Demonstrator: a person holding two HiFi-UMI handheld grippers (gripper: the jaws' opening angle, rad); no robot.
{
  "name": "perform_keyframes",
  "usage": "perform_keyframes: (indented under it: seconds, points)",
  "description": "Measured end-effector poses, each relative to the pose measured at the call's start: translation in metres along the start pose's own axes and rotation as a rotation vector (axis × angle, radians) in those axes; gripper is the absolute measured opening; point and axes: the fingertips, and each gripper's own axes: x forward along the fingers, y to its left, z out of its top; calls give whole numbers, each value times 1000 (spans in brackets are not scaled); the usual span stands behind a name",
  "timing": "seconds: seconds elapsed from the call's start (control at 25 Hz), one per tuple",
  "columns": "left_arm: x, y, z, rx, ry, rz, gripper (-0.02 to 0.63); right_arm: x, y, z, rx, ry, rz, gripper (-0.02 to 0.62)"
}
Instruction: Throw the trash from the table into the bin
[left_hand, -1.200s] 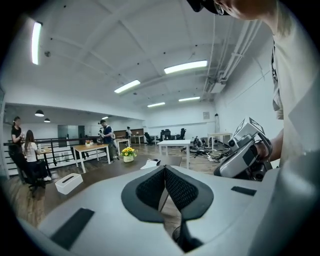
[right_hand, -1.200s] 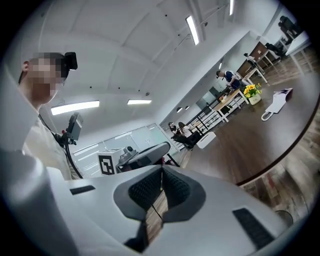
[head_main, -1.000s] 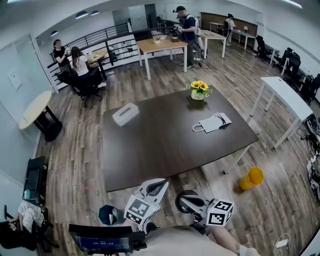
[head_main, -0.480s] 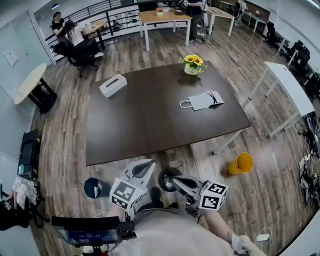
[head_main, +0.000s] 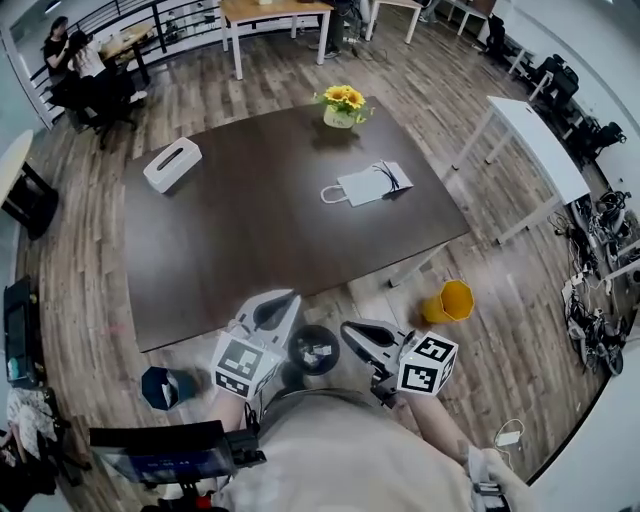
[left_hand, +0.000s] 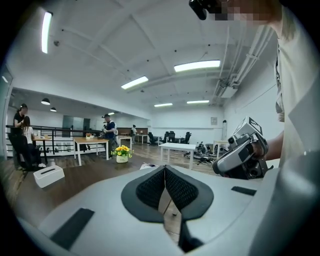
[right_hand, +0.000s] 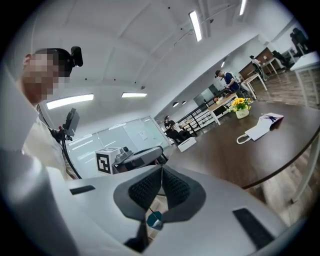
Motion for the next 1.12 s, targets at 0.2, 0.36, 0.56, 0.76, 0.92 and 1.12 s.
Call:
perform_keyframes:
  seconds: [0.2,0.36,0.56,0.76,0.92,1.12]
  points:
    - [9,46,-6,-17,-1,2,14,34,-21,16,-28,27,-56,14]
    - [12,57,-6,-17,0,33,14,40,-48,27,-64,54,-96,14]
    - [29,73,-8,-21,21,77,14,42,-100,60,-188,100,-159,14]
    - [82,84,1,-22,50,126,14,30,-176,106,-327,130,-220,14]
    - [139,82,12,-19,88,157,14,9,-250,146,-339,135,-253,14]
    - [209,86,22,-25,134,182,14,-4,-337,187,-358,159,-292,14]
